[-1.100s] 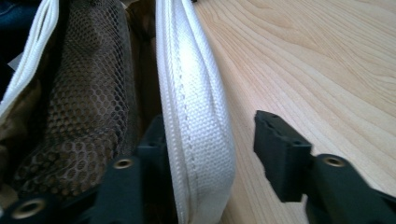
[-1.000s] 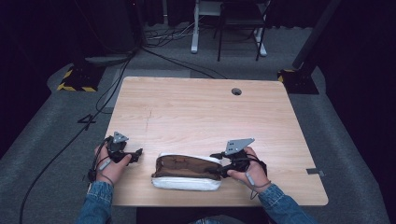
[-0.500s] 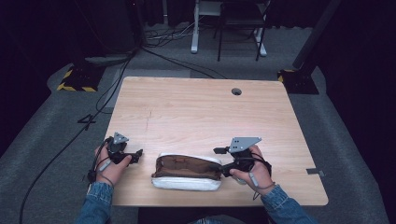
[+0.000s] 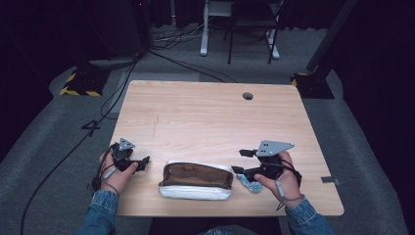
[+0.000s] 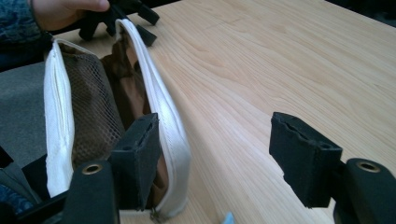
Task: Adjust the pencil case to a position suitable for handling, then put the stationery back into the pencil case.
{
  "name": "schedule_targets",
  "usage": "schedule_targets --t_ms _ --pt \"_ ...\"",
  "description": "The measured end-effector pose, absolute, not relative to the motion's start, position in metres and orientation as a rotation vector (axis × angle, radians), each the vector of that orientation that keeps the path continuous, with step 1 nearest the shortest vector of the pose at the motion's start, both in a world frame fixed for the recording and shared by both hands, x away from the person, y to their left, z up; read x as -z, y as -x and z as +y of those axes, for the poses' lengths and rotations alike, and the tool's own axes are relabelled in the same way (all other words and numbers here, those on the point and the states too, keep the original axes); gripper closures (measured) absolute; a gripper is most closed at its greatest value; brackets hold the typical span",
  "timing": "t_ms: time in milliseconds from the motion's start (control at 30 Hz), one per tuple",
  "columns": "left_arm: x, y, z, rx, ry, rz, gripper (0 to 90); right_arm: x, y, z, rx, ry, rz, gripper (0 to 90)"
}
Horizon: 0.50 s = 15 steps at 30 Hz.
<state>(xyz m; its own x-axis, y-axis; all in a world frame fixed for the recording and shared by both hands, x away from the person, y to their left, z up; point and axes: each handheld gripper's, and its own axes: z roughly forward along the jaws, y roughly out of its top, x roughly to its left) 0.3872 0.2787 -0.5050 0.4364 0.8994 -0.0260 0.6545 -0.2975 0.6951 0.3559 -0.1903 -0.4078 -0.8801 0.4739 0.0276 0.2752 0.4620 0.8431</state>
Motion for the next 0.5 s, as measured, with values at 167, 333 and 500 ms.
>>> schedule_targets --t_ms 167,333,500 --pt "0.505 -0.39 0.278 -0.494 -2.053 1.301 15.0 0.402 -0.352 -0.202 -1.336 -0.695 2.48 34.5" --pt "0.505 -0.391 0.278 -0.489 -2.056 1.299 15.0 0.401 -0.347 -0.213 -1.312 -0.739 2.462 34.4" --pt "0.505 -0.394 0.278 -0.487 -2.053 1.3 15.0 0.408 -0.344 -0.223 -1.236 -0.802 2.48 34.5"
